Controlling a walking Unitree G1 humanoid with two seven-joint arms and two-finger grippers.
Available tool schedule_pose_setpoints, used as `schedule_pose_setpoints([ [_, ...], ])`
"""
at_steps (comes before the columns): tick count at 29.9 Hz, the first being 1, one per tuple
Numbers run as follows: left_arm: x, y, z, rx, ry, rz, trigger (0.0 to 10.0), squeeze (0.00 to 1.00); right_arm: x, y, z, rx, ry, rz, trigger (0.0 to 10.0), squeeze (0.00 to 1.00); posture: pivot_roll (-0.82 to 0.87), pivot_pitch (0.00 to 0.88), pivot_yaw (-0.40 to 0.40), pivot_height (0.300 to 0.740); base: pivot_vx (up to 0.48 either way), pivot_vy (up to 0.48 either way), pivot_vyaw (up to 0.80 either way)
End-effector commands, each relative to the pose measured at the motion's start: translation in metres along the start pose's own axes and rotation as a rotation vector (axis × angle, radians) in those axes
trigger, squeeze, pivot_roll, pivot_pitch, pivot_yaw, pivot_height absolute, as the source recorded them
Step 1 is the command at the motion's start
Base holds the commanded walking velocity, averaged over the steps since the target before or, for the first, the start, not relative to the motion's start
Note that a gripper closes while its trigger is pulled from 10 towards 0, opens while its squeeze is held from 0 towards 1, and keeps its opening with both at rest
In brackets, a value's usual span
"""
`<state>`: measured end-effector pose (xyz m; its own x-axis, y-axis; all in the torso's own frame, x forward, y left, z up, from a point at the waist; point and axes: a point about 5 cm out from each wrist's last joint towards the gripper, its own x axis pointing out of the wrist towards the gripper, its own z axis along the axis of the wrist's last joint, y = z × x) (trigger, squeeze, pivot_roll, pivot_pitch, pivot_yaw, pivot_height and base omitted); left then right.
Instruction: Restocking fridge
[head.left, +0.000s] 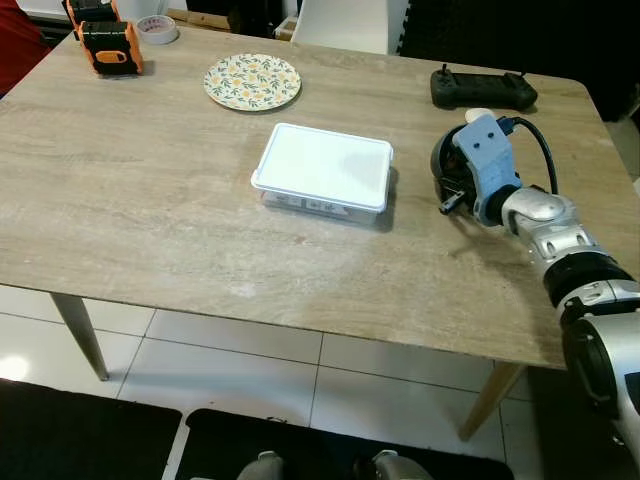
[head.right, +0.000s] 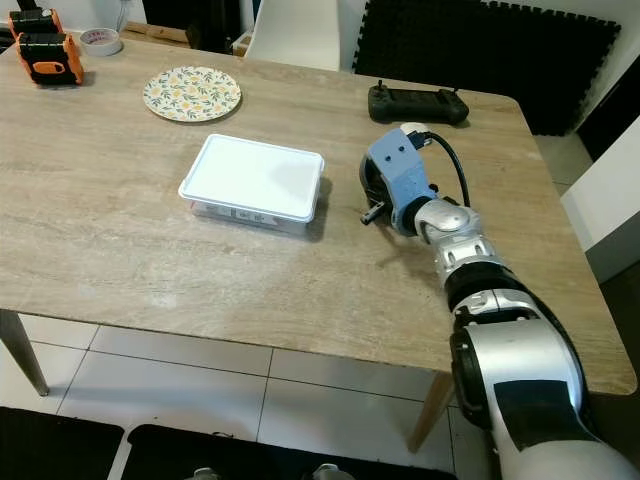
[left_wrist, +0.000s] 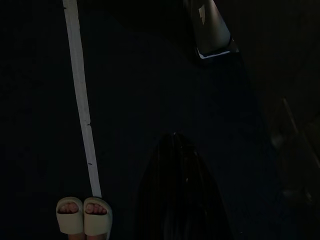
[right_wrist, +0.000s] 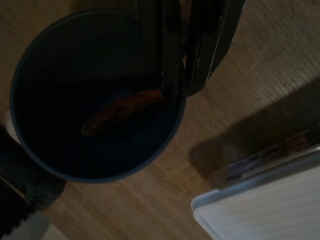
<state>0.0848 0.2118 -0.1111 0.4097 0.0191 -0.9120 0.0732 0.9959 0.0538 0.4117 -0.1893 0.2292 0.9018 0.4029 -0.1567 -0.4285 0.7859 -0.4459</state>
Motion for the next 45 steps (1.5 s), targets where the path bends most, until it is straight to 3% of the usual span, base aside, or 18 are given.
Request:
schedule_pose_setpoints([
  [1,0.001,-0.018,-0.004,-0.017,0.012,-0.046,10.0,0.00,-0.005,-0.008,0.003,-0.050,-0.009,0.004,0.0,0.00,-0.09,0.157,-0.098,0.740,0.000,0.000,0.00],
  [6,0.003,-0.019,0.001,-0.021,0.005,-0.044,10.0,0.00,-0.017,-0.025,0.026,-0.226,-0.045,0.132,0.0,0.00,-0.10,0.133,-0.110,0.740,0.000,0.000,0.00],
  [8,0.003,-0.019,0.001,-0.021,0.005,-0.044,10.0,0.00,-0.017,-0.025,0.026,-0.226,-0.045,0.132,0.0,0.00,-0.10,0.133,-0.110,0.740,0.000,0.000,0.00],
  [9,0.004,-0.020,0.005,-0.023,0.001,-0.043,10.0,0.00,-0.025,-0.029,0.043,-0.311,-0.082,0.278,0.0,0.00,-0.11,0.117,-0.118,0.740,0.000,0.000,0.00],
  [12,0.004,-0.021,0.007,-0.025,-0.002,-0.043,10.0,0.00,-0.029,-0.028,0.052,-0.344,-0.110,0.371,0.0,0.00,-0.11,0.113,-0.120,0.740,0.000,0.000,0.00],
  [14,0.005,-0.023,0.010,-0.028,-0.008,-0.046,10.0,0.00,-0.038,-0.020,0.072,-0.362,-0.203,0.612,0.0,0.00,-0.11,0.107,-0.124,0.740,0.000,0.000,0.00],
  [15,0.005,-0.023,0.010,-0.028,-0.008,-0.046,10.0,0.00,-0.038,-0.020,0.072,-0.362,-0.203,0.612,0.0,0.00,-0.11,0.107,-0.124,0.740,0.000,0.000,0.00],
  [17,0.006,-0.024,0.013,-0.031,-0.013,-0.048,10.0,0.00,-0.045,-0.007,0.083,-0.379,-0.261,0.808,0.0,0.00,-0.11,0.106,-0.126,0.740,0.000,0.000,0.00],
  [19,0.006,-0.024,0.013,-0.031,-0.013,-0.048,10.0,0.00,-0.045,-0.007,0.083,-0.379,-0.261,0.808,0.0,0.00,-0.11,0.106,-0.126,0.740,0.000,0.000,0.00],
  [21,0.007,-0.026,0.014,-0.033,-0.014,-0.050,10.0,0.00,-0.050,0.018,0.090,-0.428,-0.302,0.993,0.0,0.00,-0.11,0.102,-0.127,0.740,0.000,0.000,0.00],
  [22,0.007,-0.026,0.014,-0.033,-0.014,-0.050,10.0,0.00,-0.050,0.018,0.090,-0.428,-0.302,0.993,0.0,0.00,-0.11,0.102,-0.127,0.740,0.000,0.000,0.00],
  [24,0.007,-0.027,0.014,-0.036,-0.012,-0.050,10.0,0.00,-0.050,0.044,0.091,-0.470,-0.322,1.117,0.0,0.00,-0.11,0.100,-0.130,0.740,0.000,0.000,0.00],
  [26,0.007,-0.027,0.014,-0.036,-0.012,-0.050,10.0,0.00,-0.050,0.044,0.091,-0.470,-0.322,1.117,0.0,0.00,-0.11,0.100,-0.130,0.740,0.000,0.000,0.00],
  [27,0.006,-0.026,0.013,-0.038,-0.009,-0.049,10.0,0.00,-0.046,0.062,0.084,-0.505,-0.305,1.172,0.0,0.00,-0.11,0.098,-0.128,0.740,0.000,0.000,0.00],
  [31,0.006,-0.025,0.010,-0.037,0.003,-0.044,10.0,0.00,-0.027,0.102,0.063,-0.594,-0.233,1.245,0.0,0.00,-0.10,0.092,-0.121,0.740,0.000,0.000,0.00],
  [40,0.006,-0.024,0.010,-0.031,0.005,-0.045,10.0,0.00,-0.021,0.119,0.069,-0.650,-0.212,1.229,0.0,0.00,-0.10,0.092,-0.115,0.740,0.000,0.000,0.00],
  [41,0.006,-0.024,0.012,-0.029,0.001,-0.044,10.0,0.00,-0.017,0.123,0.067,-0.715,-0.168,1.195,0.0,0.00,-0.10,0.091,-0.116,0.740,0.000,0.000,0.00],
  [45,0.007,-0.024,0.013,-0.029,-0.001,-0.043,10.0,0.00,-0.013,0.123,0.066,-0.739,-0.150,1.168,0.0,0.00,-0.10,0.091,-0.117,0.740,0.000,0.000,0.00],
])
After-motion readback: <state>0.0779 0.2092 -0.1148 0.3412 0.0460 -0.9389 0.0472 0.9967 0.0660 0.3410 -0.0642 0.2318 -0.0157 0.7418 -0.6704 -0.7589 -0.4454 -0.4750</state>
